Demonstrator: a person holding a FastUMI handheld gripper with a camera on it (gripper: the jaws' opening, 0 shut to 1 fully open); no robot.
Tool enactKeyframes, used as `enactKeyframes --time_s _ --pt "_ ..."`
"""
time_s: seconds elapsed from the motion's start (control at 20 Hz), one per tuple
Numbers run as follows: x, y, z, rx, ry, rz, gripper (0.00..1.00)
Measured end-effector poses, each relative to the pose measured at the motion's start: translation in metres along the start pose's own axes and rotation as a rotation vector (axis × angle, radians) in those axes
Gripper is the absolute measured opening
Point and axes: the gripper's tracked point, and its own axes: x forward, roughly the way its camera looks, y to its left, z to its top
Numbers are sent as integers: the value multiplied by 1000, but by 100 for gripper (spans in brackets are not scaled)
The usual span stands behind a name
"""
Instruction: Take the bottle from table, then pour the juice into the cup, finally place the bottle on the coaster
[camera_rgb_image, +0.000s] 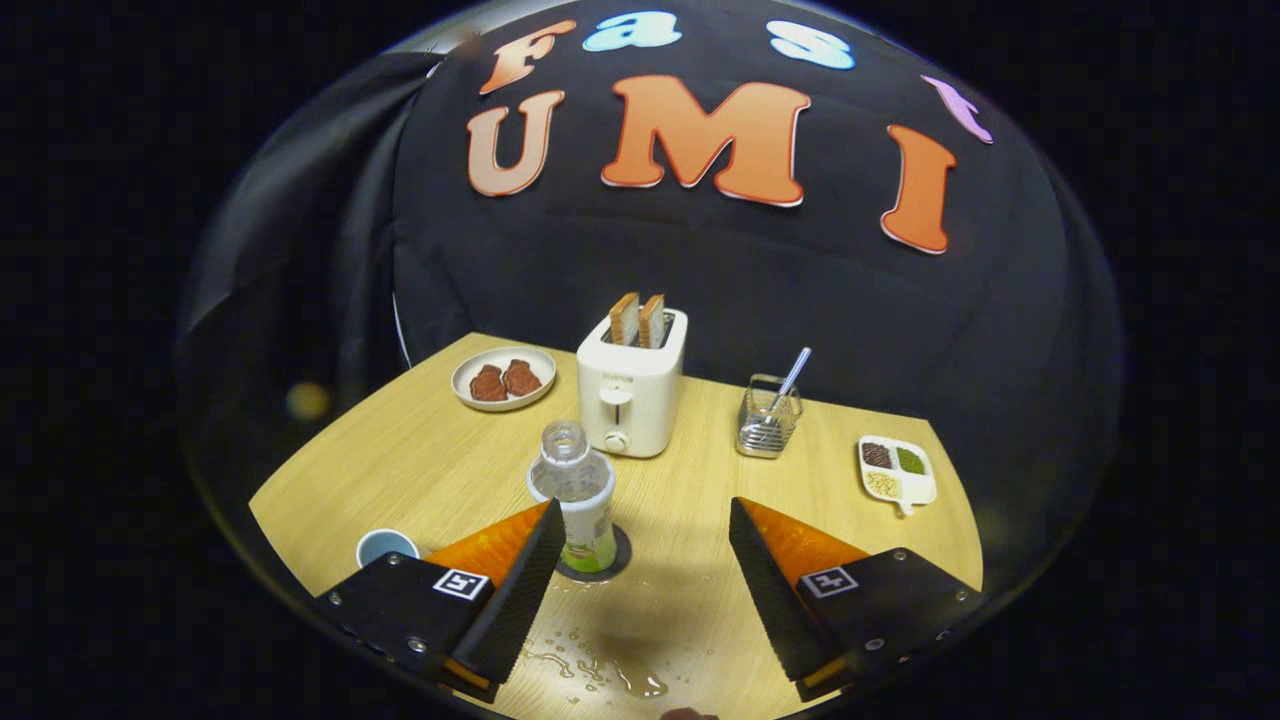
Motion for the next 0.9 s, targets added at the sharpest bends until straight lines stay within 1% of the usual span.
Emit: enactKeyframes --time_s 0.25,0.4,0.65,0.9 --pt "-65 -60 60 31 -99 -108 98" --pt "-102 -96 90 26 -161 -173 98" --pt "-161 -141 110 73 -229 -260 98" --pt "-197 -159 120 75 -295 -302 98"
